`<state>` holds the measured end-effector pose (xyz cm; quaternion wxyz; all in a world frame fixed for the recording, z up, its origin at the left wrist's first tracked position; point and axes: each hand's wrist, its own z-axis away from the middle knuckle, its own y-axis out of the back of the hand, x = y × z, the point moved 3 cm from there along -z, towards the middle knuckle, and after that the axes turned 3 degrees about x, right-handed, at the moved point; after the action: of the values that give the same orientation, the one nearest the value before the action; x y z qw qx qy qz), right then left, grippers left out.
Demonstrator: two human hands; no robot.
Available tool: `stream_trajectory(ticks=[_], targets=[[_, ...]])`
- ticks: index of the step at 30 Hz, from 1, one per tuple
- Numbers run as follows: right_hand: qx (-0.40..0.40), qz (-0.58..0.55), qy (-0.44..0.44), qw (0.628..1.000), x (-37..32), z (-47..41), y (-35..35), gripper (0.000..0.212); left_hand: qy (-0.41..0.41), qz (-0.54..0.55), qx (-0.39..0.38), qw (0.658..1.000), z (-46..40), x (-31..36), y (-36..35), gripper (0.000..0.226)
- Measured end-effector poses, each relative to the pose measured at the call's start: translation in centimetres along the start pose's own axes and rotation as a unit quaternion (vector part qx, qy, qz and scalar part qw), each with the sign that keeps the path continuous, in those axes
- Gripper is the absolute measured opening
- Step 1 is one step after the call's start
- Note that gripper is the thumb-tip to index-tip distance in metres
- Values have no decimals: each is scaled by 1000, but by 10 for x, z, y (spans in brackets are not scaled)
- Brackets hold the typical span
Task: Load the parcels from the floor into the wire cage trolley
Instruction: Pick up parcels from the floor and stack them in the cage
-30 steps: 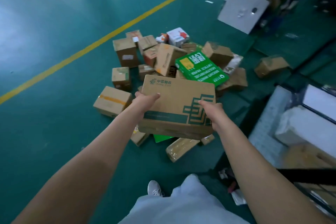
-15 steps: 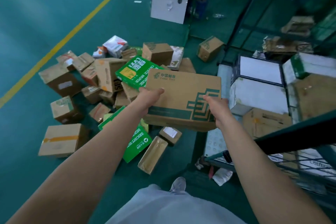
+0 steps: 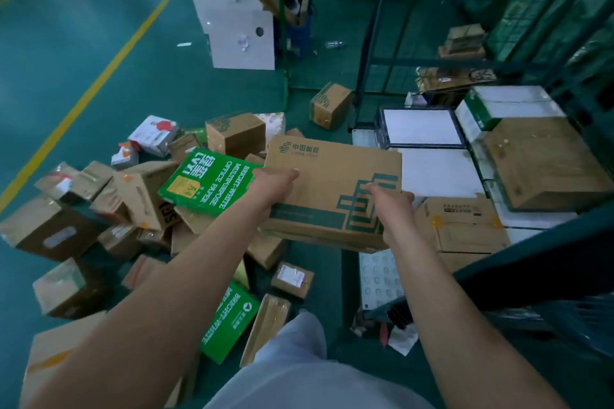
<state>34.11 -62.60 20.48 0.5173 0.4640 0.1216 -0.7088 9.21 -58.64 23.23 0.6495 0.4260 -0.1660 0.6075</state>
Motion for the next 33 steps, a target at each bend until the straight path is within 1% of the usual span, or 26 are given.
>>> stream_trajectory(ticks=[2, 3, 7, 10, 13, 15, 19, 23, 24, 27, 28, 30, 33], targets=[[18, -19, -12, 1000, -8, -14, -7, 65, -1, 0, -17, 1000, -24, 14, -7, 125], [22, -24, -20, 999, -11, -18, -10, 64, 0, 1, -22, 1000, -35, 17, -10, 124], [53, -36, -40, 997, -35, -46, -29, 64, 2, -6, -58, 998, -73, 52, -17, 105], [64, -56, -37, 996, -64, -65, -42, 58, -12, -26, -68, 997, -108, 88, -21, 91], [72, -87, -29, 993, -87, -83, -45, 60, -29, -33, -92, 995, -125, 121, -31, 88], [84, -82, -19, 993, -99, -92, -41, 65, -33, -46, -104, 993, -138, 136, -41, 86], [113, -70, -12, 991, -125, -120, -32, 63, -49, -45, -133, 989, -161, 173, -70, 86], [126, -60, -21, 990, -147, -154, -24, 75, -61, -54, -151, 985, -180, 197, -96, 75], [129, -68, -25, 989, -151, -162, -22, 74, -65, -57, -155, 984, -187, 203, -103, 74], [141, -90, -39, 985, -160, -194, -16, 58, -78, -71, -155, 982, -208, 226, -130, 72], [144, -99, -44, 984, -161, -207, -14, 55, -77, -75, -153, 982, -215, 233, -139, 70], [147, -116, -51, 981, -171, -234, -6, 57, -76, -75, -163, 981, -233, 249, -163, 69], [165, -117, -61, 977, -189, -280, 4, 60, -82, -72, -177, 978, -267, 278, -203, 73]])
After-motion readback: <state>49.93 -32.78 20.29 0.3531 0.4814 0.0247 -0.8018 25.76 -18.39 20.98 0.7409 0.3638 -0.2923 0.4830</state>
